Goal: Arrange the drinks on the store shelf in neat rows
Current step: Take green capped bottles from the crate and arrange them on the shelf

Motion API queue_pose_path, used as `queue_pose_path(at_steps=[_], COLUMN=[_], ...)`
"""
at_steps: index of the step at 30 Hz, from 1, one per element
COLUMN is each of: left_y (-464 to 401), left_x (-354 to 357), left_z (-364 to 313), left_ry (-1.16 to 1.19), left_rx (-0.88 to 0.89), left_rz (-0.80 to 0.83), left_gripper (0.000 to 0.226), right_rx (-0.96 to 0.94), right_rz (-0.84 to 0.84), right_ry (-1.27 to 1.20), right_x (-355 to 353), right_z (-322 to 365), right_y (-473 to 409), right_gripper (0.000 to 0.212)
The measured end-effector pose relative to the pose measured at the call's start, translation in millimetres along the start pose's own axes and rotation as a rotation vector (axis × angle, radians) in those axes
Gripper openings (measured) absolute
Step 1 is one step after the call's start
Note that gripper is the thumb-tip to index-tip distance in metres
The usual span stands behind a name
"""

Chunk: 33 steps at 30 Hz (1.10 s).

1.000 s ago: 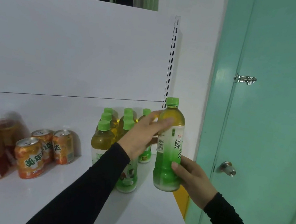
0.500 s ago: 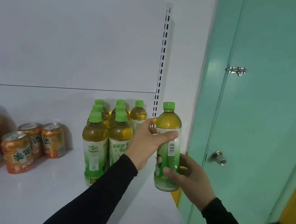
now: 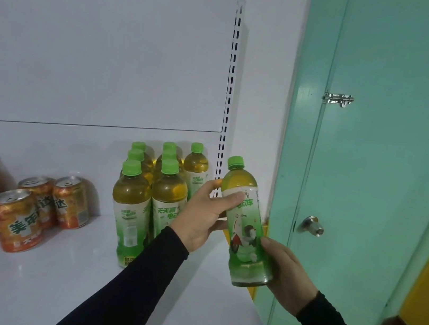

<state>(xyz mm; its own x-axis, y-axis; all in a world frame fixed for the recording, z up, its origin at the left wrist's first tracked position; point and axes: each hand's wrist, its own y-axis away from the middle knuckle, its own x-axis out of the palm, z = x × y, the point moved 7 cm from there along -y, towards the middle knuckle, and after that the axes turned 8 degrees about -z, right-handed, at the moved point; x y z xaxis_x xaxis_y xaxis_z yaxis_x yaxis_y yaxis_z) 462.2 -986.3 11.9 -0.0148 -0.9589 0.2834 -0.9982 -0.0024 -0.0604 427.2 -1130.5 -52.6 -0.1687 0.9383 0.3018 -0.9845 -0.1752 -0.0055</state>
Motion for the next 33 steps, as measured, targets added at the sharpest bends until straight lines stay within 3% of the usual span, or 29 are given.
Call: queue_pose_path(at_steps=[4, 6, 9, 13, 19, 25, 28, 33], left_y=[-1, -3, -5, -4, -3, -9, -10, -8], left_x=[1, 2, 3, 4, 5, 1, 4, 6], left_z=[2, 0, -3, -2, 3, 1, -3, -3], left_ry=[-0.051, -0.074, -0.086, -0.02, 0.062, -0.055, -0.063, 0.0], left_rx=[0.07, 0.108, 0.153, 0.128, -0.001, 0.089, 0.116, 0.016], left_rz=[-0.069, -0.106, -0.117, -0.047, 0.021, -0.097, -0.088, 0.026], left_gripper=[0.055, 0.06, 0.059, 0.043, 0.059, 0.056, 0.052, 0.038], right_rx=[-0.163, -0.224, -0.242, -0.128, 0.06, -0.233, -0.227, -0.019], right_rz=[-0.092, -0.147, -0.186, -0.079, 0.015, -0.14, -0.141, -0.005], right_ry=[0.379, 0.447, 0.351, 0.112, -0.002, 0.488, 0.355, 0.038], right_x=[1, 1, -3, -1, 6, 5, 4, 8], right_z=[13, 18, 22, 18, 7, 23, 24, 16], right_y=[2, 1, 0, 1, 4, 1, 0, -1], right_gripper=[0.049, 0.043, 0.044, 0.041, 0.046, 0.045, 0.046, 0.041])
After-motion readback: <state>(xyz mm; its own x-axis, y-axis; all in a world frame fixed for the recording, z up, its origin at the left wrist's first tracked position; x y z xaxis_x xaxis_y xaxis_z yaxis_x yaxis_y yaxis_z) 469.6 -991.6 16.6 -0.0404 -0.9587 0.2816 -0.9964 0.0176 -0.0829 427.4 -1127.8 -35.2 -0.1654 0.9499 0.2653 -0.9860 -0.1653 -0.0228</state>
